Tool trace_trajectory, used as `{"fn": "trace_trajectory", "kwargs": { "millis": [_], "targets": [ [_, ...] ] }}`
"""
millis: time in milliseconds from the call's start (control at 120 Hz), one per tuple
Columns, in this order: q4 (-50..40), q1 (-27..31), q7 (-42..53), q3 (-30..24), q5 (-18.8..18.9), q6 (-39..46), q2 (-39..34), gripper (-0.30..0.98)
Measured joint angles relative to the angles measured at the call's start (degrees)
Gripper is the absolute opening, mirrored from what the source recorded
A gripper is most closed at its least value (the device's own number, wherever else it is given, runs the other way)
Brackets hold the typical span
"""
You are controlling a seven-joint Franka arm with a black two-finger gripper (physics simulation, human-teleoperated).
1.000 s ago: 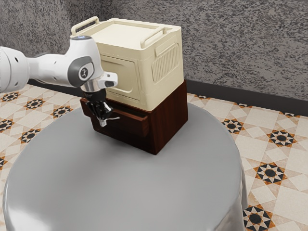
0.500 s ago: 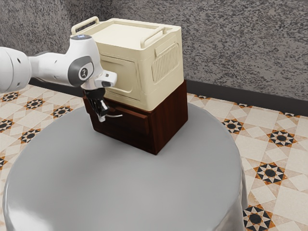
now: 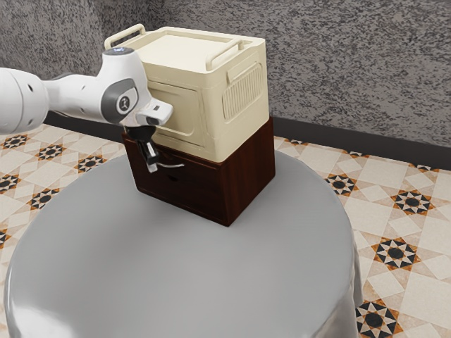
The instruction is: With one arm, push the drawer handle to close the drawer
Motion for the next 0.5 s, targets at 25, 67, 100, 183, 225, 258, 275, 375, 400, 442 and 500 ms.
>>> {"fn": "trace_trajectory", "kwargs": {
  "millis": [25, 67, 100, 183, 225, 258, 275, 375, 400, 442, 500],
  "targets": [
    [0.1, 0.0, 0.3, 0.0, 0.0, 0.1, 0.0, -0.10],
    [0.1, -0.1, 0.8, 0.0, -0.1, 0.2, 0.1, -0.10],
    [0.1, -0.1, 1.0, 0.0, -0.1, 0.3, 0.1, -0.10],
    [-0.3, -0.3, 0.6, 0.1, -0.9, 0.7, -0.1, -0.11],
    [-1.4, -0.4, -0.7, 0.1, -1.8, 1.1, -0.8, -0.10],
    [-3.3, -0.2, -2.0, -0.2, -2.6, 1.3, -2.3, -0.10],
    [-4.5, -0.1, -2.6, -0.3, -3.0, 1.5, -3.3, -0.10],
    [-12.6, 1.2, -6.1, -0.9, -4.7, -0.6, -13.9, -0.10],
    [-13.4, 1.2, -6.8, -1.4, -5.0, -2.7, -17.1, -0.10],
    [-14.0, 2.8, -8.0, -4.3, -5.4, -6.8, -22.0, -0.10],
    [-13.9, 4.6, -9.4, -8.8, -5.8, -11.8, -26.8, -0.10]
  ]
}}
